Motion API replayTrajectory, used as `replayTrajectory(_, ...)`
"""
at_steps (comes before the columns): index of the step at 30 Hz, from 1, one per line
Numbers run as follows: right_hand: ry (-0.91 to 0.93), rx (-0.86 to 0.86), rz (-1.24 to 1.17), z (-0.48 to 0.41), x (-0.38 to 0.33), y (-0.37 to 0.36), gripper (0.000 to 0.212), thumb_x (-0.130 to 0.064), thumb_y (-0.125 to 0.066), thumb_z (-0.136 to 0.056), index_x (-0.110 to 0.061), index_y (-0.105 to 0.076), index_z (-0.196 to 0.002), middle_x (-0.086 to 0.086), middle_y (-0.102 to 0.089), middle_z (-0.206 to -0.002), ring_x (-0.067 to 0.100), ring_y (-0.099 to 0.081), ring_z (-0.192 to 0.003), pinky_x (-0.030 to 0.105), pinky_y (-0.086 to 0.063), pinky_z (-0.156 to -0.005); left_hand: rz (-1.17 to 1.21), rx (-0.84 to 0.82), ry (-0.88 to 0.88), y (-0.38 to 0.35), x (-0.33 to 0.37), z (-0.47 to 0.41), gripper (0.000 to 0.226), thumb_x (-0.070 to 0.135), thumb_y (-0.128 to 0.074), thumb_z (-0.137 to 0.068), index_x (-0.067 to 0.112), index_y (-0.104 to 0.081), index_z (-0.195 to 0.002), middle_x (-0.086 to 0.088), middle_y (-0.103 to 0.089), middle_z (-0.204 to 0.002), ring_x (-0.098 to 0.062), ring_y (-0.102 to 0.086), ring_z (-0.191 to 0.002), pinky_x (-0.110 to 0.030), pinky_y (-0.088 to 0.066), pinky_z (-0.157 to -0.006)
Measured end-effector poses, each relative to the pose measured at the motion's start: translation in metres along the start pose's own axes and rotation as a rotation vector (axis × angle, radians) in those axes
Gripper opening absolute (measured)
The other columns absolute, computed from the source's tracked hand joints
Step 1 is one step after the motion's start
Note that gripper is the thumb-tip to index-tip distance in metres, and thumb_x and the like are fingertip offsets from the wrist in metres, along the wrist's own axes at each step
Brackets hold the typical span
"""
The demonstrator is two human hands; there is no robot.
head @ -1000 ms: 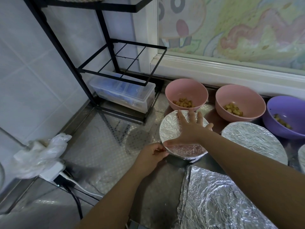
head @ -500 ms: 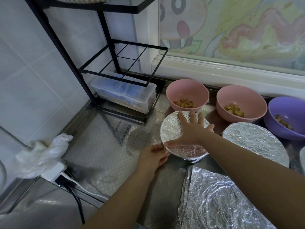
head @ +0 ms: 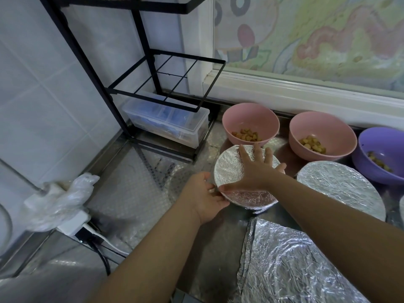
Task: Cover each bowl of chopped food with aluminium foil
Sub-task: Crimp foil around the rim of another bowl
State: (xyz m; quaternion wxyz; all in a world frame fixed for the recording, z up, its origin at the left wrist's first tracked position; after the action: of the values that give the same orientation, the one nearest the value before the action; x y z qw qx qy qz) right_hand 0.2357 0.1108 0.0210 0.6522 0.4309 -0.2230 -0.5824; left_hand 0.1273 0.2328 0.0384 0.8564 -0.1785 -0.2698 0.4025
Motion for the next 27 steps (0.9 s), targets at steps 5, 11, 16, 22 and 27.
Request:
replayTrajectory(5,-0.007,0.012,-0.006,-0.001,0.000,-0.001,0.151,-0.101,-0.058,-0.046,-0.037,0.024,-0.155,0.009,0.041,-0.159,0.045,0.029,-0.148,0.081,0.003,-0.109,0.070,-0.030,0.039,-0.014,0.007,0.009,0.060,0.033,-0.040,-0.103,-0.002,-0.027,-0.150,-0.029,-0.053,-0.127,-0.047,-0.046,-0.131,-0.061,-0.036,-0.109)
replayTrajectory(11,-0.021,0.017,-0.007,0.000,-0.002,-0.001,0.150,-0.099,-0.060,-0.049,-0.037,0.025,-0.156,0.008,0.040,-0.160,0.045,0.029,-0.148,0.081,0.002,-0.109,0.072,-0.034,0.040,-0.023,0.007,0.014,0.064,0.040,-0.039,-0.104,-0.001,-0.026,-0.151,-0.029,-0.045,-0.143,-0.047,-0.045,-0.131,-0.062,-0.039,-0.097)
replayTrajectory(16,-0.023,0.018,-0.007,-0.001,-0.001,-0.001,0.151,-0.101,-0.058,-0.046,-0.037,0.026,-0.155,0.009,0.039,-0.160,0.045,0.029,-0.148,0.080,0.003,-0.110,-0.017,-0.098,0.027,-0.013,0.009,0.012,0.070,0.048,-0.042,-0.099,0.006,-0.028,-0.154,-0.028,-0.044,-0.147,-0.044,-0.046,-0.130,-0.054,-0.046,-0.082)
replayTrajectory(22,-0.020,0.020,-0.017,-0.002,0.000,-0.004,0.153,-0.102,-0.056,-0.043,-0.038,0.028,-0.154,0.008,0.041,-0.159,0.045,0.032,-0.146,0.081,0.005,-0.109,-0.136,-0.082,-0.079,-0.011,0.013,0.000,0.050,0.047,-0.040,-0.101,0.013,-0.055,-0.134,-0.024,-0.061,-0.131,-0.038,-0.055,-0.126,-0.050,-0.036,-0.114)
replayTrajectory(27,-0.027,0.023,-0.021,-0.003,-0.001,-0.004,0.153,-0.102,-0.056,-0.043,-0.036,0.026,-0.155,0.009,0.040,-0.160,0.045,0.031,-0.147,0.081,0.004,-0.109,-0.195,-0.080,-0.069,-0.010,0.014,-0.010,0.052,0.047,-0.041,-0.100,0.007,-0.059,-0.128,-0.019,-0.064,-0.129,-0.036,-0.055,-0.126,-0.052,-0.035,-0.115)
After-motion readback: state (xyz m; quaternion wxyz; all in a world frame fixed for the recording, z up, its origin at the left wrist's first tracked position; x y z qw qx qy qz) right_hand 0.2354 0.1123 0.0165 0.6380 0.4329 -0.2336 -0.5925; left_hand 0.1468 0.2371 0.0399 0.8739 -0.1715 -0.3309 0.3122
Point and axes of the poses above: each hand's wrist, its own z-axis away from the middle knuckle, its own y-axis out of the back of the hand, x = y × z, the point moved 6 cm from there along -z, towards the middle knuckle
